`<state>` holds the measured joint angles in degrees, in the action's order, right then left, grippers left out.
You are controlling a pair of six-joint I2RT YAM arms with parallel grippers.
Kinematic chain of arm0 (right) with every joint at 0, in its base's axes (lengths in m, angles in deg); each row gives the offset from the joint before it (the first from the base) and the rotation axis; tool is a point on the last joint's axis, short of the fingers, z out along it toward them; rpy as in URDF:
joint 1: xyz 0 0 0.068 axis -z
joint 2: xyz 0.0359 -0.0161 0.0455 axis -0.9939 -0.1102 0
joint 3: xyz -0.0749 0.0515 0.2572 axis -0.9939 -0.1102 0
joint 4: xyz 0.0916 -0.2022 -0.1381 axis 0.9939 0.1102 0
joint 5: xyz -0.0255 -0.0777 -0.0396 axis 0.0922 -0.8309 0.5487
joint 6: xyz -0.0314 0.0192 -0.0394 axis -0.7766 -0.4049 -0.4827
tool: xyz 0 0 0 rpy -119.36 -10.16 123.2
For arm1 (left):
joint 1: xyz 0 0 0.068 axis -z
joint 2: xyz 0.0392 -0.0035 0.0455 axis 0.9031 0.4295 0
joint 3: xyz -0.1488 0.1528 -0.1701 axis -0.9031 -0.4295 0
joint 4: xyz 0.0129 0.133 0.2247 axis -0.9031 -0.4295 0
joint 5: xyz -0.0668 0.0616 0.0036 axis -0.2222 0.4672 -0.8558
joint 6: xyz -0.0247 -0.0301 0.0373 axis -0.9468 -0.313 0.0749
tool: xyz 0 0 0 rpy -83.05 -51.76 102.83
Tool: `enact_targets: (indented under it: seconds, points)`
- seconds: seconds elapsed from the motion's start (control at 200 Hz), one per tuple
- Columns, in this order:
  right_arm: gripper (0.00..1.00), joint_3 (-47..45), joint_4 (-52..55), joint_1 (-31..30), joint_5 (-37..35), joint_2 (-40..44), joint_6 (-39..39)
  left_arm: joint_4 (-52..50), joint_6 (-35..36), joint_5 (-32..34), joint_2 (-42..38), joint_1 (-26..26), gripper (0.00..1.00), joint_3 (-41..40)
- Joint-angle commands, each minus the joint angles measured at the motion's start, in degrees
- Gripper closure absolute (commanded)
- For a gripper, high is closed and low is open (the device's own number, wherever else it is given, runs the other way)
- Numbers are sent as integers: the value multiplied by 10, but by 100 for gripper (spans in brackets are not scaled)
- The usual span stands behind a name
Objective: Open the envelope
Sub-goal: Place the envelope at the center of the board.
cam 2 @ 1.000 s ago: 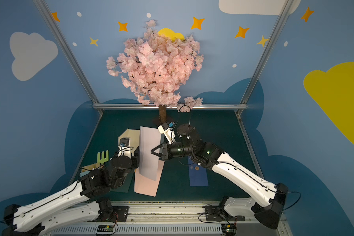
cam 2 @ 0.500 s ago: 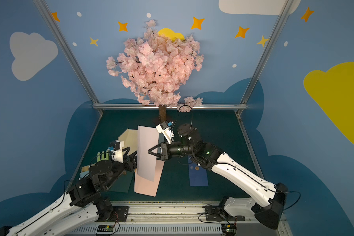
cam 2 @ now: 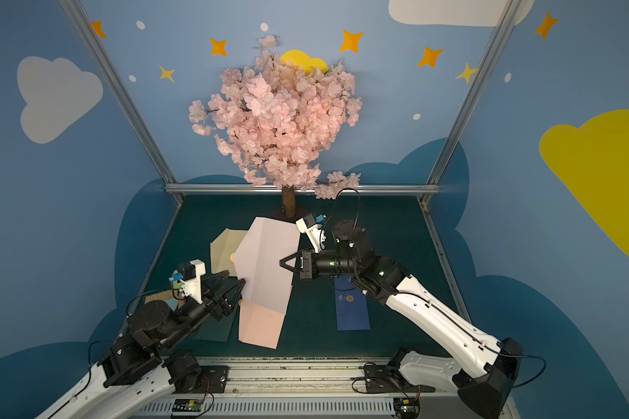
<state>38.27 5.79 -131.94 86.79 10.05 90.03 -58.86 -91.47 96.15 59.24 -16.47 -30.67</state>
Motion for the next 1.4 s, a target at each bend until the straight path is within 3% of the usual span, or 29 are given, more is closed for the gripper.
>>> enact_targets:
  seconds: [0.0, 0.185, 0.436, 0.616, 0.796, 0.851, 0.976, 1.086, 1.392]
  points:
    - [100, 14, -12, 5, 19, 8, -1, 4, -14, -52, 9, -7, 29, -1]
    - [100, 12, -46, 5, 51, 5, 22, 46, -25, -82, 19, -21, 62, -12]
    - [100, 9, -59, 4, 65, 2, 29, 83, -50, -172, 55, -65, 66, -10]
    - [100, 8, -48, 6, 61, 1, 19, 111, -69, -209, 54, -94, 97, -19]
    - [100, 6, -35, 13, 54, -3, 11, 117, -80, -231, 46, -114, 97, -23]
    - [79, 8, -17, 15, 39, -3, 2, 114, -81, -233, 46, -119, 97, -21]
    - [55, 28, 90, 15, -54, -8, -44, 120, -87, -242, 49, -127, 97, -21]
    - [53, 42, 164, 13, -142, -25, -74, 139, -95, -256, 58, -135, 97, -24]
    - [47, 46, 204, 22, -290, -82, -97, 212, -123, -329, 113, -143, 97, -18]
